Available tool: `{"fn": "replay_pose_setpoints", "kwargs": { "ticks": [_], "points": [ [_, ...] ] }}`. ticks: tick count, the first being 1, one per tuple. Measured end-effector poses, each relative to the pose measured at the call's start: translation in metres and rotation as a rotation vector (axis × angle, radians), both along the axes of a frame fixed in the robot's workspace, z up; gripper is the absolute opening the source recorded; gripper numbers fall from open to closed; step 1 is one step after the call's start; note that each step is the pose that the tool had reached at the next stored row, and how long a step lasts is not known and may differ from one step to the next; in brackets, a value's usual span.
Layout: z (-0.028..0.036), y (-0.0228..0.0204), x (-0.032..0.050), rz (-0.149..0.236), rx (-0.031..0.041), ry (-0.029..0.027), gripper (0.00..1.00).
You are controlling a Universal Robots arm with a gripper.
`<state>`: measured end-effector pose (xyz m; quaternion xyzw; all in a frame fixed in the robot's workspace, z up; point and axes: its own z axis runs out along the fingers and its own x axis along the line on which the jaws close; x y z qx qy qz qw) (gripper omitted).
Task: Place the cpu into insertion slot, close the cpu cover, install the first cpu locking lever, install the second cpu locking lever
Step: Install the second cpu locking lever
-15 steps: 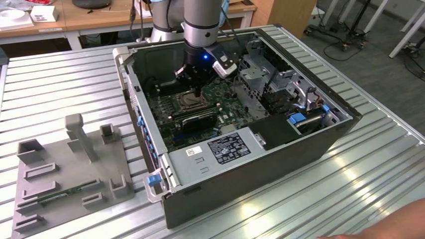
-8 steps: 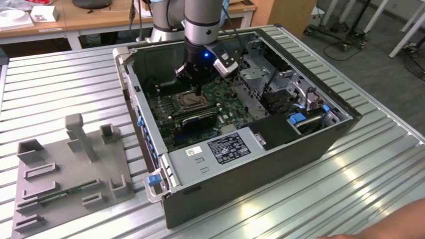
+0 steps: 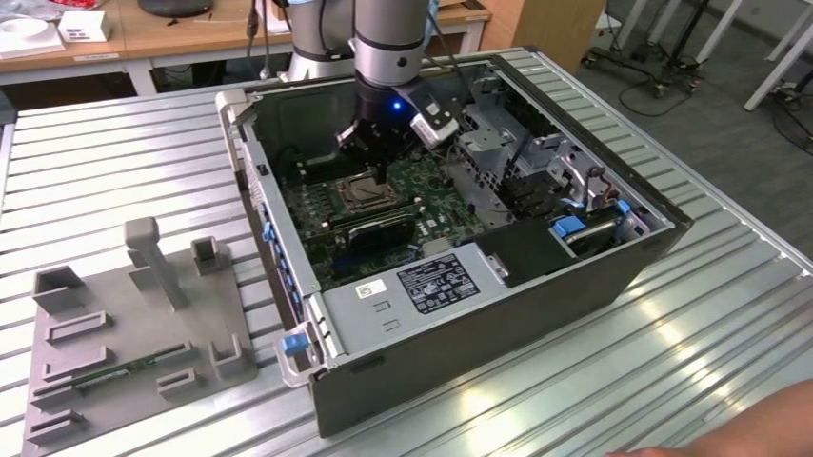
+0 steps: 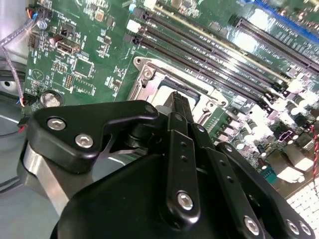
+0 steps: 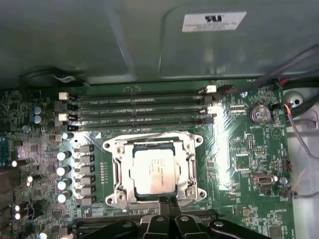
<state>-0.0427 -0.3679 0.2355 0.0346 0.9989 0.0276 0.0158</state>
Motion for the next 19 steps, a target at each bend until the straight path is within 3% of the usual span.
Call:
{"fn": "replay_pose_setpoints", "kwargs": {
  "ticks": [7, 10, 14, 19],
  "points": [
    [0.0000, -0.0106, -0.0003, 0.000, 0.0020, -0.0002, 0.11],
    [0.0000, -0.0128, -0.0028, 0.000, 0.0020, -0.0035, 0.11],
    [0.0000, -0.0136, -0.0086, 0.000, 0.0020, -0.0130, 0.11],
    [-0.0001, -0.0139, -0.0176, 0.000, 0.0021, -0.0293, 0.11]
  ]
}}
